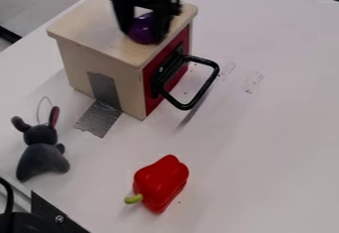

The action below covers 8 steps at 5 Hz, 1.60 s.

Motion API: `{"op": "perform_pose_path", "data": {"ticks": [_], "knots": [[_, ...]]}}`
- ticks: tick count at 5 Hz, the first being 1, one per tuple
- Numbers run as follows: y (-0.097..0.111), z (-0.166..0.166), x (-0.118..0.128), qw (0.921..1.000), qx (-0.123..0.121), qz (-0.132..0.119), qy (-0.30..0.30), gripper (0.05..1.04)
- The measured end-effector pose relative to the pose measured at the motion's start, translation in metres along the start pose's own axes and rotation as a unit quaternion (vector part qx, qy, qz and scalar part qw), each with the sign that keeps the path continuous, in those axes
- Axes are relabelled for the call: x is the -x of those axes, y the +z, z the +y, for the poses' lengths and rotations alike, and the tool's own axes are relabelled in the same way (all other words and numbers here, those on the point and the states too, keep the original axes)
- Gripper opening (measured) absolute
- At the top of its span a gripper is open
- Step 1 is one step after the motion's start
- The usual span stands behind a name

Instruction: Put the eggplant on the front right side of the drawer

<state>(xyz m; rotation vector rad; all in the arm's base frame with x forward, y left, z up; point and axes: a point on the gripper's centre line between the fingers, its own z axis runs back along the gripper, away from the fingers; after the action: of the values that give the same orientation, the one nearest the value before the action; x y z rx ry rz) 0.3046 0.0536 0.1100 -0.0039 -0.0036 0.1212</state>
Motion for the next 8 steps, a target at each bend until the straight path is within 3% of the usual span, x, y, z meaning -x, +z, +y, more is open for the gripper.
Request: {"op": "perform_pose_path", "data": {"ticks": [1, 2, 4, 6, 7, 8], "knots": [[0.014, -0.04, -0.022, 0.9995, 0.01, -0.029, -0.009, 0.724], [-0.003, -0.082, -0.046, 0.9993, 0.009, -0.032, -0.018, 0.724], [-0.062, -0.116, -0.086, 0.9996, -0.009, -0.025, -0.013, 0.724], [-0.108, -0.144, -0.127, 0.9997, 0.007, -0.015, -0.021, 0.723], [-0.107, -0.15, -0.129, 0.9994, 0.017, -0.016, -0.026, 0.777], [-0.103, -0.151, -0.125, 0.9992, 0.02, -0.005, -0.033, 0.995]]}}
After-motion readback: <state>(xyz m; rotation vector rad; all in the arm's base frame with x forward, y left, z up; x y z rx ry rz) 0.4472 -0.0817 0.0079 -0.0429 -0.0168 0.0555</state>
